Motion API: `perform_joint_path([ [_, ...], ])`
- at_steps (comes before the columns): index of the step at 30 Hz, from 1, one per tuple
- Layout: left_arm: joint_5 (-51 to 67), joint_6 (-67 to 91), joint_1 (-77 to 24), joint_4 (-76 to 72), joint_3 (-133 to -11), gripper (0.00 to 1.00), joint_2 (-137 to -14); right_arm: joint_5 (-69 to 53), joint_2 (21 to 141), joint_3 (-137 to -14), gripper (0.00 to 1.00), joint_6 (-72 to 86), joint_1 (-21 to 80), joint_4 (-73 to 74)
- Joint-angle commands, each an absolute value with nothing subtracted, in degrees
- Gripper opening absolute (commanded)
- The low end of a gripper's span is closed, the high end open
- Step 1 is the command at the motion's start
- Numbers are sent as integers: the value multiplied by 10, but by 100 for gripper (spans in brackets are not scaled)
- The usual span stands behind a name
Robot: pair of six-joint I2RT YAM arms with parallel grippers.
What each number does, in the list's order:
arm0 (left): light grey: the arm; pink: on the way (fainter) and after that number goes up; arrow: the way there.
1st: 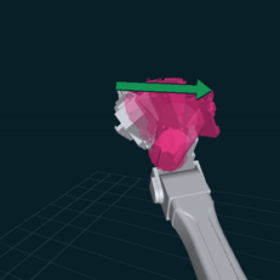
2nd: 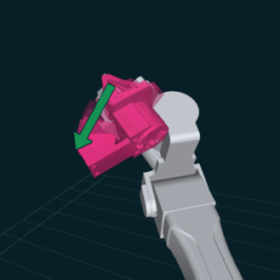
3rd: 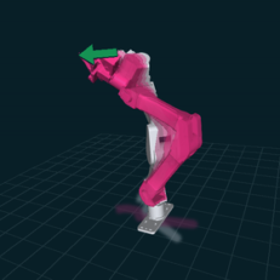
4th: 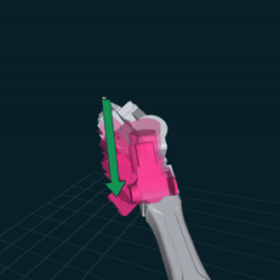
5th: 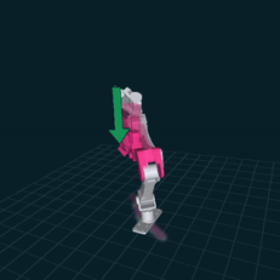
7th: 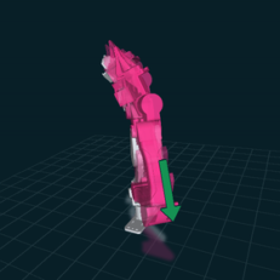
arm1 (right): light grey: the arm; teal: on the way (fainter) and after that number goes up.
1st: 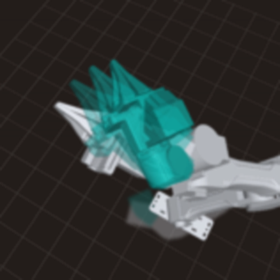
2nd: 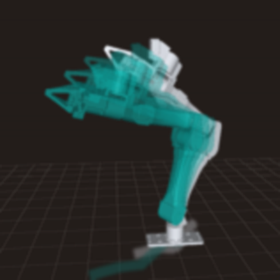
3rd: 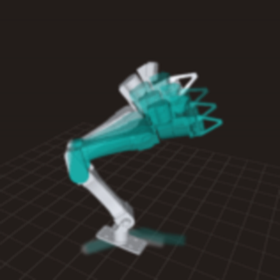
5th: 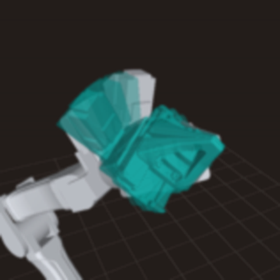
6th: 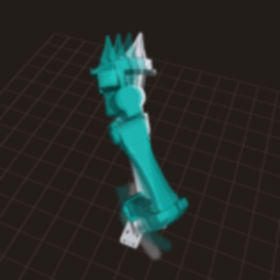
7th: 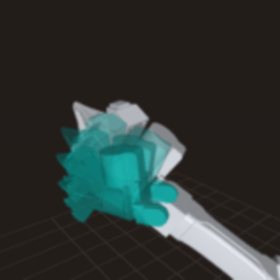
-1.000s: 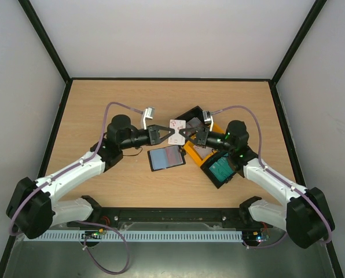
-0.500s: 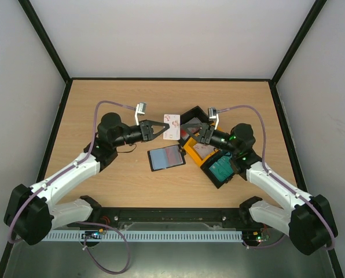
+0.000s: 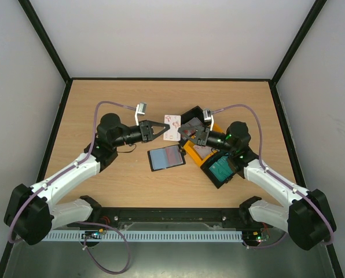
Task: Put the credit cards into the card holder
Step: Pick up the credit card from the storage box.
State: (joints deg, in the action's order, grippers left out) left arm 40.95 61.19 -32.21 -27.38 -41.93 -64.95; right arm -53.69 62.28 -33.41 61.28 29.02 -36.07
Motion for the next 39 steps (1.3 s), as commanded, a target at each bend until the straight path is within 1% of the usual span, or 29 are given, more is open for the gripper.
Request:
perform_joint_path([
  [1,419,616,-320,-299,-414,2,-641,-541,626,-349,10,598,293,-357],
  [3,415,615,-321,-297,-412,2,-640,-536,621,-348,14,595,294,-355],
  [5,413,615,-320,-296,-412,2,-639,-525,616,-347,20,591,294,-348],
  [7,409,614,-319,-294,-411,2,-637,-520,613,-347,22,588,294,-340],
  [15,403,613,-320,-291,-409,3,-632,-519,618,-343,21,591,294,-343],
  [20,398,612,-318,-289,-406,2,-628,-515,616,-343,22,591,294,-339],
  [33,385,610,-317,-281,-404,2,-623,-498,624,-338,28,591,293,-333],
  [39,381,610,-315,-280,-403,2,-621,-500,627,-339,27,589,294,-332],
])
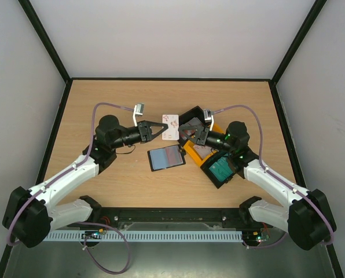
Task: Put the credit cards into the card holder
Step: Pick up the credit card from the storage box.
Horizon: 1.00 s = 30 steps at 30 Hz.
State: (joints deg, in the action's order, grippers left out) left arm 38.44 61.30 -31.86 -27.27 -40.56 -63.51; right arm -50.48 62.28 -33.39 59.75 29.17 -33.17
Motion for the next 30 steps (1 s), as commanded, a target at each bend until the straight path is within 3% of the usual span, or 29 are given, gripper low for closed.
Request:
perform_joint_path([
  [1,381,611,-314,-280,-403,2,-622,-503,628,-339,26,589,294,-332],
  [12,399,622,-315,-303,-403,2,-629,-535,656,-357,15,567,296,-305],
  [19,409,638,-315,-314,-403,2,-642,-584,682,-378,28,595,338,-385],
  [21,407,642,-314,-312,-404,2,-644,-583,689,-377,25,614,343,-411],
  [25,398,641,-308,-292,-405,2,-643,-549,676,-376,3,631,344,-424],
  [30,395,645,-287,-270,-393,4,-637,-486,639,-378,2,630,340,-391],
])
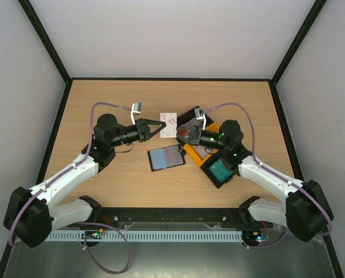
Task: Put the credit cards into the card holder
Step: Pick up the credit card from the storage box.
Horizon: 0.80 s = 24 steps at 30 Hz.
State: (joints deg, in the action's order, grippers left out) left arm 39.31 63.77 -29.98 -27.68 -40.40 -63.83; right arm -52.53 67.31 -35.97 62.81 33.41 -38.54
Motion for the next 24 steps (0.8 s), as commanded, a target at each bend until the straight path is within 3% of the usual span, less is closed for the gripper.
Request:
perform_joint_path([
  [1,398,646,-282,-269,-390,5,-636,-477,632,-379,2,632,337,-386],
  [9,415,657,-253,-276,-373,9,-625,-447,582,-378,2,665,306,-361],
  [14,420,655,-248,-281,-368,2,-623,-445,577,-392,2,657,303,-322],
  [24,250,499,-245,-41,-328,3,-595,-350,658,-401,2,443,336,-47],
])
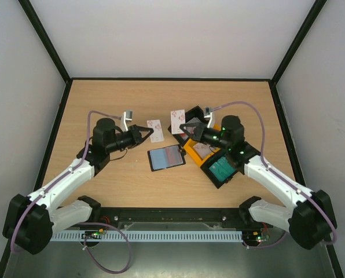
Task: Put the credit cards into the card holder
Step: Pick up the credit card from the storage box, then insert the credit card into the card holder.
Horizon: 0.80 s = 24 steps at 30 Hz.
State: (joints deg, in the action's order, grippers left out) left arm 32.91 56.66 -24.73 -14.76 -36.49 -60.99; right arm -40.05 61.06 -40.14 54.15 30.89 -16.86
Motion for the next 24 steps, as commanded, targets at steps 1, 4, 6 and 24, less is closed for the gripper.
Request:
perform_joint_path([
  [1,249,501,-245,-43,-310,3,-596,-339,677,-398,2,435,349,-44],
  [4,248,510,-251,-59,-263,2,-612,-324,735,-381,2,431,378,-68],
  [6,238,510,-256,-66,-245,2,-626,-314,768,-376,2,430,389,-88],
  [24,222,488,-270,-82,-242,2,-748,-238,921,-389,2,391,416,-105],
])
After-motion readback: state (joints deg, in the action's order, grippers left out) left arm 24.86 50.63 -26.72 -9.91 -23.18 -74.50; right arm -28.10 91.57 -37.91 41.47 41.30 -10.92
